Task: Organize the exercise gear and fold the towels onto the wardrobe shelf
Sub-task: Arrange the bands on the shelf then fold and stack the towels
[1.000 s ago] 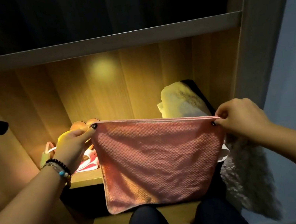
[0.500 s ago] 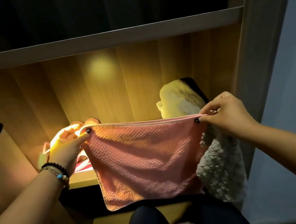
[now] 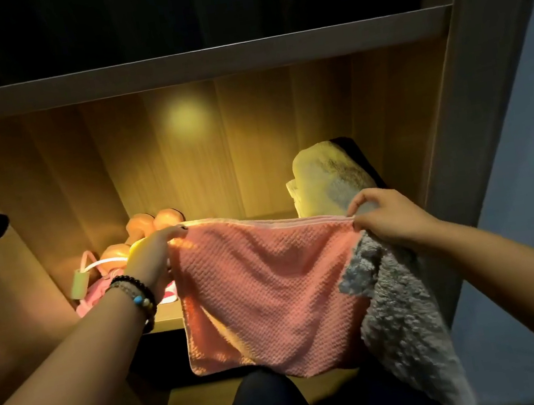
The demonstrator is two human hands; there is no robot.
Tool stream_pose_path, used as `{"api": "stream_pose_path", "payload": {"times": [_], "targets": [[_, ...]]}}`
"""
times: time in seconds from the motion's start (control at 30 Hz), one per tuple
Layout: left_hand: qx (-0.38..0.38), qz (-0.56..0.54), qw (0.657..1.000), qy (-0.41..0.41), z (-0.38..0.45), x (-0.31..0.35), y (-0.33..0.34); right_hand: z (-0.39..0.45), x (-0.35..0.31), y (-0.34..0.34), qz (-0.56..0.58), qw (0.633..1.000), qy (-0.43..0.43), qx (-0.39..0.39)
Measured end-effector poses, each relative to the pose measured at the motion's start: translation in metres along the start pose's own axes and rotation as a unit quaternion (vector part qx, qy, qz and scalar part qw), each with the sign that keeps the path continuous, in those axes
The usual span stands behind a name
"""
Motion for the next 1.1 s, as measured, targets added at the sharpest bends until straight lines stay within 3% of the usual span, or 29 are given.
{"api": "stream_pose_path", "payload": {"times": [0.13,0.3,0.4,0.6,0.8,0.93,1.1], "targets": [[-0.011,-0.026,0.999,0.03,-0.003,0.016,0.023,-0.007,-0.033,0.015,0.125,0.989,-0.035,-0.064],[-0.045,0.039,0.991,0.124,-0.026,0.047,0.054,-0.031,-0.069,0.033,0.132,0.962,-0.089,-0.222],[-0.109,0.064,0.977,0.169,-0.044,0.055,0.073,-0.045,-0.086,0.045,0.068,0.948,-0.136,-0.28],[-0.221,0.143,0.944,0.199,-0.073,0.056,0.109,-0.063,-0.111,0.051,0.017,0.952,-0.185,-0.241],[-0.339,0.164,0.897,0.233,-0.097,0.058,0.129,-0.063,-0.119,0.027,-0.006,0.97,-0.221,-0.102],[-0.283,0.229,0.888,0.281,-0.104,0.069,0.134,-0.06,-0.118,0.022,0.006,0.973,-0.213,-0.088],[-0.185,0.257,0.902,0.295,-0.093,0.076,0.128,-0.049,-0.092,0.021,0.037,0.978,-0.141,-0.151]]}}
Point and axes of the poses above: each hand's wrist, its own z-axis towards the middle knuckle, its own y-axis out of the palm, x = y × z, the point moved 8 cm from there along z, towards the middle knuckle, and after that the axes turned 13 degrees about -x, right-handed, at the moved point
